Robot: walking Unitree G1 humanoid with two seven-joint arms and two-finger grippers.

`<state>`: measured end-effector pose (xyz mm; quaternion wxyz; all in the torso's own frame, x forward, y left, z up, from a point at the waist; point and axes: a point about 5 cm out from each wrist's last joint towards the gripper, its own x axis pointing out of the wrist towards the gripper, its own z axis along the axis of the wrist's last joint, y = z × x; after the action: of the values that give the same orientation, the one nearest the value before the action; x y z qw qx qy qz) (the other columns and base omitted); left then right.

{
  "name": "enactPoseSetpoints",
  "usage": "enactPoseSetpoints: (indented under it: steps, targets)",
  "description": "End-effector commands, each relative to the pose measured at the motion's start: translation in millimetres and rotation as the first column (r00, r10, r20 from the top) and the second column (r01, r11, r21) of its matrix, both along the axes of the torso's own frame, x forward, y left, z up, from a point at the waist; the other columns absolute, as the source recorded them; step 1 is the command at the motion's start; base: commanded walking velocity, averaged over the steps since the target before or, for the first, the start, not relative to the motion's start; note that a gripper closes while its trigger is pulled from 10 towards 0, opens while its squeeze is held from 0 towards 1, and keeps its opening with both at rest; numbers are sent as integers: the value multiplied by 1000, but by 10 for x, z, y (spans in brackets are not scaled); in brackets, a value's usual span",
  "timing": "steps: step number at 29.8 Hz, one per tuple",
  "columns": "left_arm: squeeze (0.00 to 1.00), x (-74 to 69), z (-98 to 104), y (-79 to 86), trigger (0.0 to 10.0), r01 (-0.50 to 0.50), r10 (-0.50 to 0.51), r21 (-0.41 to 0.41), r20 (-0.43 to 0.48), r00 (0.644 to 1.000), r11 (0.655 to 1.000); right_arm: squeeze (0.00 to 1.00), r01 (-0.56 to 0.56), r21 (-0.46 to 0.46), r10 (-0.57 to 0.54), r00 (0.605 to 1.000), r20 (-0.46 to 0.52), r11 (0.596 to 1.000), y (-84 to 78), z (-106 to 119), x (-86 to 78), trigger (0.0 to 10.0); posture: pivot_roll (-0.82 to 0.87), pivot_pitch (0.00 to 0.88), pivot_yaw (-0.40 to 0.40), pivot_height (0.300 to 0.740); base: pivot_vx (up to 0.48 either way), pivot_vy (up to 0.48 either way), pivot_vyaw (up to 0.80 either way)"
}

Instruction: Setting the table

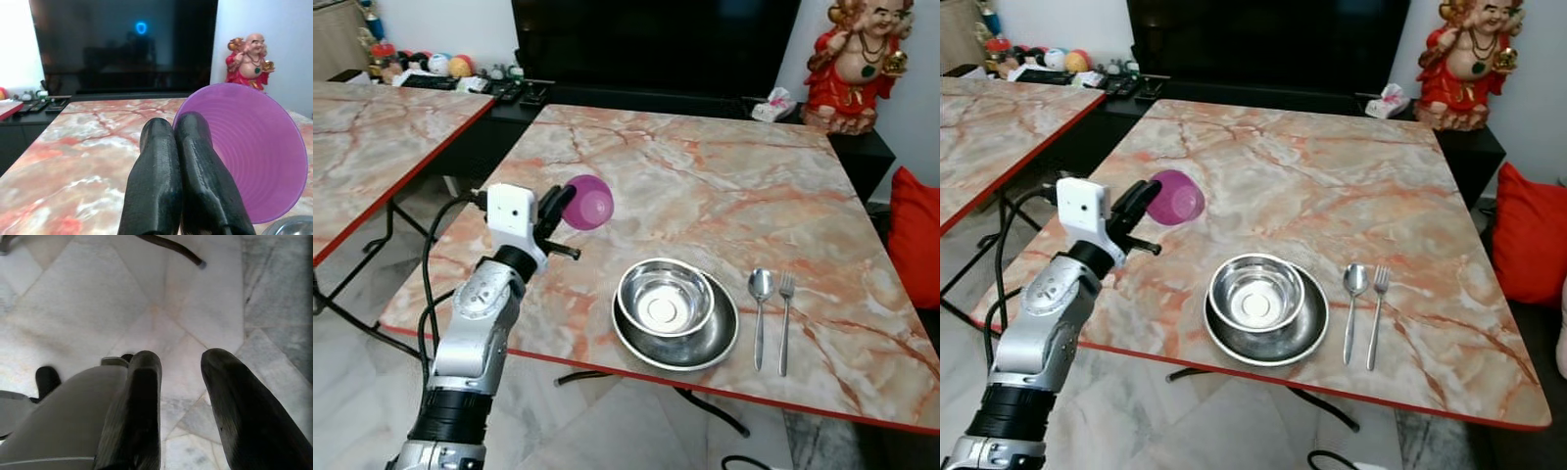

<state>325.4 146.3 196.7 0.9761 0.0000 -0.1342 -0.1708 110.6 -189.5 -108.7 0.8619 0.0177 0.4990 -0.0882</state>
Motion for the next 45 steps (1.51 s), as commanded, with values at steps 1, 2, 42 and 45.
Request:
enactPoseSetpoints:
  steps: [1, 2, 42, 45]
  targets:
    - [0, 1, 15, 1, 10000, 13, -13, 1, -4, 1000, 1000, 0, 11, 0, -11, 1000, 2, 1000, -26, 4, 3, 10000, 72, 0, -25, 736, 0, 0, -750]
    - [0, 0, 11, 2, 10000, 13, -13, 1, -5, 1000, 1000, 0, 9, -1, -9, 1000, 2, 1000, -25, 4, 3, 10000, 72, 0, -26, 736, 0, 0, -750]
    - [0, 13, 91, -145, 10000, 23, -24, -55, -11, 1000, 998, 0, 23, 13, -23, 999, 41, 1000, -13, 27, 67, 10000, 79, 0, -31, 740, 0, 0, -276]
    - [0, 10, 98, -152, 10000, 26, -26, -55, -9, 1000, 998, 0, 25, 15, -26, 999, 44, 1000, -12, 29, 72, 10000, 77, 0, -30, 740, 0, 0, 0]
